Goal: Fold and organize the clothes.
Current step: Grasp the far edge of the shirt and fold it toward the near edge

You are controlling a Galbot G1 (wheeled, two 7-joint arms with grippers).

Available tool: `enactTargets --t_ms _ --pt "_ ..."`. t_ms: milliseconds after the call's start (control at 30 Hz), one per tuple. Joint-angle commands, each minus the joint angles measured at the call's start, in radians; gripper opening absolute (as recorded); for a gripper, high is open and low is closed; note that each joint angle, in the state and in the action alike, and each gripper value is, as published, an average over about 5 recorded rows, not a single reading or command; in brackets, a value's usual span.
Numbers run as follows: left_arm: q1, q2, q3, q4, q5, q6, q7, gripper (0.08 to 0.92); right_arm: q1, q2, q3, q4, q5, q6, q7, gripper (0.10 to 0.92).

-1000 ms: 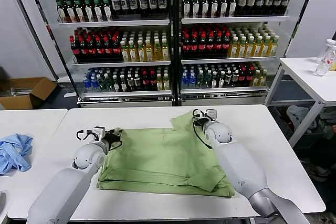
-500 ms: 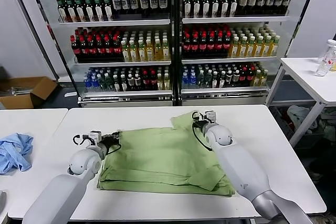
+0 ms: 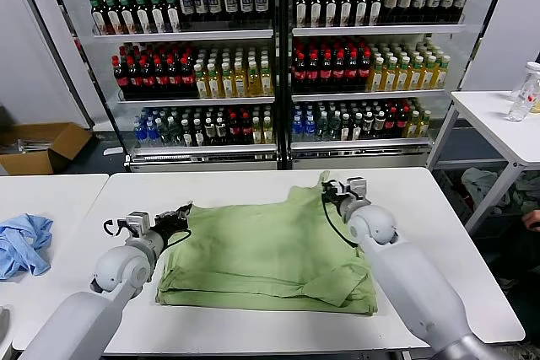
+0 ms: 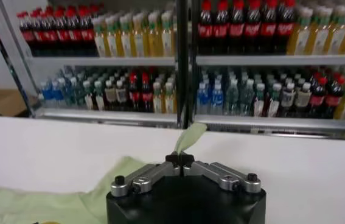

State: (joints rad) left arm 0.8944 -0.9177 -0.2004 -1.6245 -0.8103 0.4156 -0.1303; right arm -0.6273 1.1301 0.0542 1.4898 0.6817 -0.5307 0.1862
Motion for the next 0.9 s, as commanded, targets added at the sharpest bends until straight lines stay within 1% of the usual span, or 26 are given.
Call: enactTargets --t_ms 33,333,467,700,900 --pt "0.096 0.034 -0.057 -0.116 -0.032 -0.008 0.005 0.094 -0.191 -0.099 0.11 0.283 0.015 0.003 0.01 0.106" --pt "0.184 0.086 -0.127 -0.196 -0.074 0.042 0.0 0.086 -0.504 -0.157 0.224 0.534 0.009 -0.008 0.023 0.106" --pt "0.235 0.108 -0.158 -0.226 -0.085 0.075 0.002 0.085 -0.621 -0.165 0.288 0.614 0.006 -0.014 0.026 0.106" --pt "0.357 0.13 -0.192 -0.264 -0.039 0.113 0.014 0.085 -0.799 -0.123 0.346 0.68 -0.041 -0.021 0.034 0.106" --pt "0.373 0.114 -0.169 -0.253 0.037 0.118 0.026 0.089 -0.856 -0.066 0.344 0.67 -0.116 -0.045 0.041 0.119"
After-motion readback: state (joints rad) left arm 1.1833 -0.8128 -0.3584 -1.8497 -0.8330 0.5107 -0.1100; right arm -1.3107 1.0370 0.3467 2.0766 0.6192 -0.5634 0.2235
